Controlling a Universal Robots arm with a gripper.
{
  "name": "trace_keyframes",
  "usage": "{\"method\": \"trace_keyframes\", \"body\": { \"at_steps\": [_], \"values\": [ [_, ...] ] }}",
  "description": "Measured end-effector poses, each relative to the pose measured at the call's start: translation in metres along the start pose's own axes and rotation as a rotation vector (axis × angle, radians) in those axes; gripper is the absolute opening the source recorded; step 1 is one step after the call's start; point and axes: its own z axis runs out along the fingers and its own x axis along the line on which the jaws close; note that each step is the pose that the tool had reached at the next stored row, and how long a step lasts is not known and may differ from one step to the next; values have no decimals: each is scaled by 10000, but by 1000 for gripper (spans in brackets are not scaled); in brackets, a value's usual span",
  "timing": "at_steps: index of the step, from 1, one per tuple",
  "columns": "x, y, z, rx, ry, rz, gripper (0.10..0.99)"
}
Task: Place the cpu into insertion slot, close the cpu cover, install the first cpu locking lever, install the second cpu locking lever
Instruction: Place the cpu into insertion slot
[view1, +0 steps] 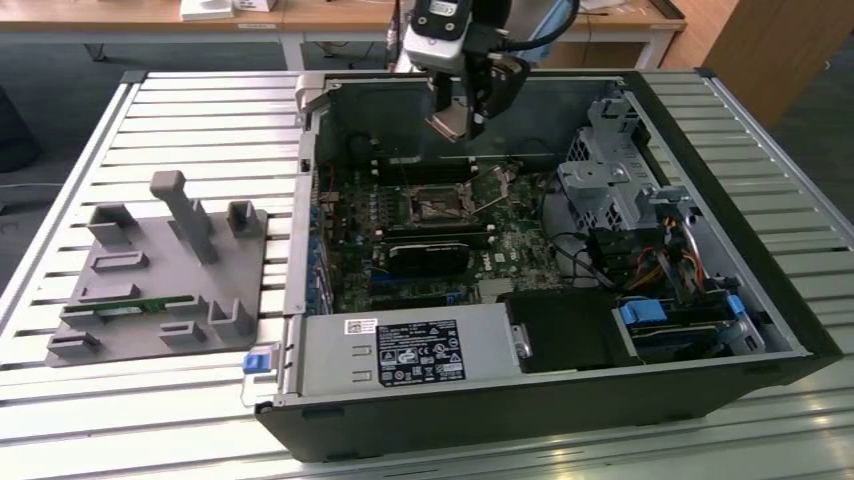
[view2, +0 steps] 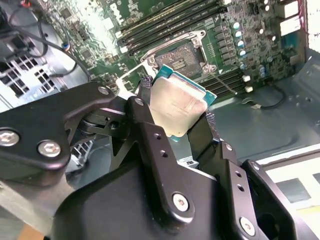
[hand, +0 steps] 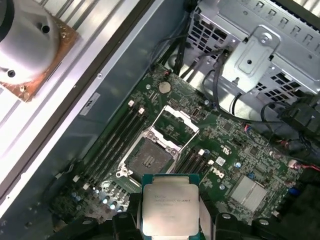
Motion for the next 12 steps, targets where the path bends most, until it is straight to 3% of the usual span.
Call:
{"method": "trace_keyframes", "body": {
  "at_steps": [12],
  "values": [
    [-1, -4, 41, -28, -160, 1920, 541]
  ]
}}
